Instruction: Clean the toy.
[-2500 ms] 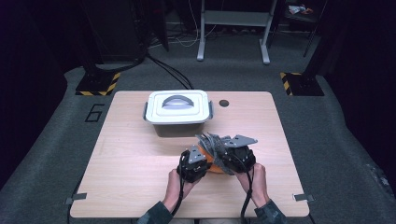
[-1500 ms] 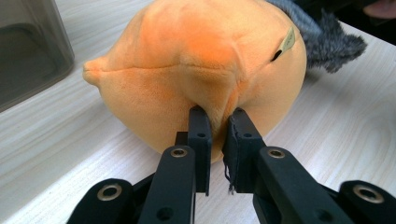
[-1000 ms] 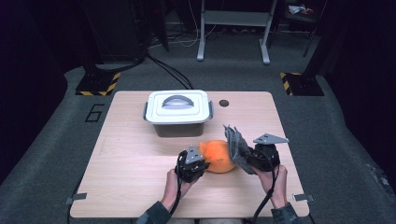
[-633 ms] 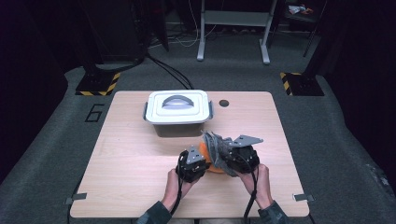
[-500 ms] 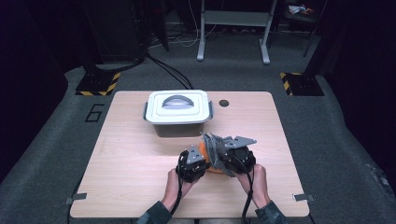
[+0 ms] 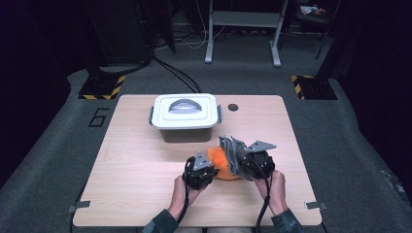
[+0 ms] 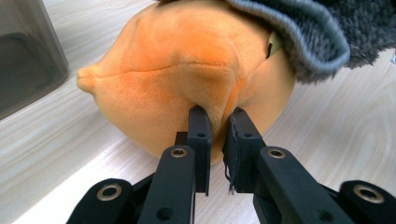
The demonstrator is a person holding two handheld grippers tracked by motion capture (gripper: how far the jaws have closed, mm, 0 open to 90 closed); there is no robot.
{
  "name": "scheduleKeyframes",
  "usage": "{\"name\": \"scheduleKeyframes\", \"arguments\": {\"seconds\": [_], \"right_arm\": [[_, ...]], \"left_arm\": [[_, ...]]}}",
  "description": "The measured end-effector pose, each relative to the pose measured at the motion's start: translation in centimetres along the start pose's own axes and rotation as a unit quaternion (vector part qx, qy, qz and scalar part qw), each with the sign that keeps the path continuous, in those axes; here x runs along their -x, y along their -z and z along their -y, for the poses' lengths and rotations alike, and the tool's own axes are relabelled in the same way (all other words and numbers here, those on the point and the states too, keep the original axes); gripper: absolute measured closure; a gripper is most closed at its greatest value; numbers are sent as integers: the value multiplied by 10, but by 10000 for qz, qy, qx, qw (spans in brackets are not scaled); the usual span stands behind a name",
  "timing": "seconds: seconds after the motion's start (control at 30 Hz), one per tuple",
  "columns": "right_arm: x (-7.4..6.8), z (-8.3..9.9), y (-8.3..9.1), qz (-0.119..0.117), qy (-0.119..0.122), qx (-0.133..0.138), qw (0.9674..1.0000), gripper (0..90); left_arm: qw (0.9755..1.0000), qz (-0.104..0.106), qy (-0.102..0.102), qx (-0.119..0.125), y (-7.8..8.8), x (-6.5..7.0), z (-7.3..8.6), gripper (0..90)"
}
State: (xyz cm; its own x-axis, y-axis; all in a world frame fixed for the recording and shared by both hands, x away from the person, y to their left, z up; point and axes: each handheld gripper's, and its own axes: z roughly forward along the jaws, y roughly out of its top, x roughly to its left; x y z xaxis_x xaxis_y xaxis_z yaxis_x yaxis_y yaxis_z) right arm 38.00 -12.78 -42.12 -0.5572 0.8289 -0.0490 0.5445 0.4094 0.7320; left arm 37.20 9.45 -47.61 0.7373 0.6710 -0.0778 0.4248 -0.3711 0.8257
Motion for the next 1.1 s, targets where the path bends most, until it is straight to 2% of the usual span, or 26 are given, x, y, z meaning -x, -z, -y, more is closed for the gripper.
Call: {"name": "scheduleKeyframes", "arguments": {"seconds": [0.23,0.27,0.43,0.53,0.73,0.87,0.97,1.1], "right_arm": [[20,10,-6,131,-321,-123,9993,763],[27,14,-8,148,-381,-177,9990,763],[38,21,-17,246,-558,-302,9977,763],[45,26,-24,228,-654,-420,9967,762],[51,34,-40,216,-751,-693,9945,762],[52,40,-53,155,-793,-976,9919,760],[53,44,-55,141,-786,-1034,9914,760],[54,45,-46,192,-866,-919,9918,761]], "left_arm": [[10000,29,14,-14,0,-1,0,812],[10000,15,24,10,0,-1,1,812],[10000,25,45,-4,0,-2,1,812],[10000,16,48,-4,0,-2,1,812],[10000,20,57,-2,-1,-3,2,811],[10000,27,44,-16,0,-4,2,811],[10000,21,52,-7,0,-5,2,810],[10000,22,60,-8,0,-5,2,809]]}}
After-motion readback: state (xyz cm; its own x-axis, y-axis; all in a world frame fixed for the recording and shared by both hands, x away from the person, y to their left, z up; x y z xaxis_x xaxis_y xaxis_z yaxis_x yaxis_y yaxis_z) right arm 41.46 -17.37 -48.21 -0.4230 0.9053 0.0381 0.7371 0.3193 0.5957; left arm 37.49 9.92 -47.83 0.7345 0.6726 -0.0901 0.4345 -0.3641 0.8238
